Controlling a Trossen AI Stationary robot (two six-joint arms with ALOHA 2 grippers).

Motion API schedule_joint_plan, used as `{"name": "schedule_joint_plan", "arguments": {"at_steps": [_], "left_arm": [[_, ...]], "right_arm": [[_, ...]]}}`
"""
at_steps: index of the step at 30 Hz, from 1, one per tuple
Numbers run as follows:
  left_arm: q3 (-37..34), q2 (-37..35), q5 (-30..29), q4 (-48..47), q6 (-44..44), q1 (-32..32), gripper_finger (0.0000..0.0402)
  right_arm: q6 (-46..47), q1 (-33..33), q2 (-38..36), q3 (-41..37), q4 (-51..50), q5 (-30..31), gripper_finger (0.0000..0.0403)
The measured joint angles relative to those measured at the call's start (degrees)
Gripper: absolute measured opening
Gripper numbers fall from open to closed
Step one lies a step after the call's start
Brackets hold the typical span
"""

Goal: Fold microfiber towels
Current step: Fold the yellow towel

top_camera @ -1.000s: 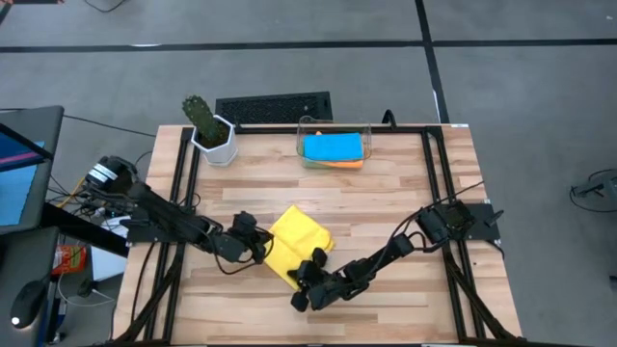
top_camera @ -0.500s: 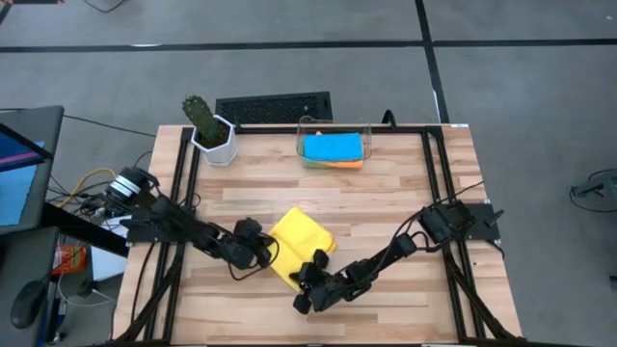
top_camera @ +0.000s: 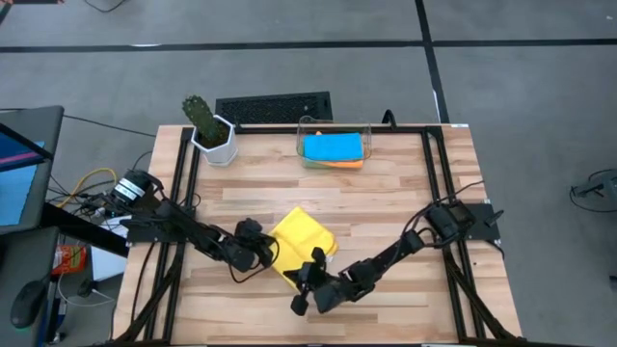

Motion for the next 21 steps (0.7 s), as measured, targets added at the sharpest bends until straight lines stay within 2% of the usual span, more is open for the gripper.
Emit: {"name": "schedule_joint_plan", "arguments": {"at_steps": [9,13,21], "left_arm": [[1.9,0.2,0.2,-2.2,-1.7,0.0,0.0000],[2.0,0.1,0.5,-2.6,-2.1,0.0,0.0000],[2.1,0.0,1.9,-2.8,-2.1,0.0,0.0000]], "right_arm": [[9.6,1.0,5.5,-0.1,-1.3,-4.7,0.0016],[14.3,2.5,7.0,0.3,-4.2,-4.7,0.0016],[16.7,4.3,6.6,0.3,-9.6,-5.0,0.0019]]}}
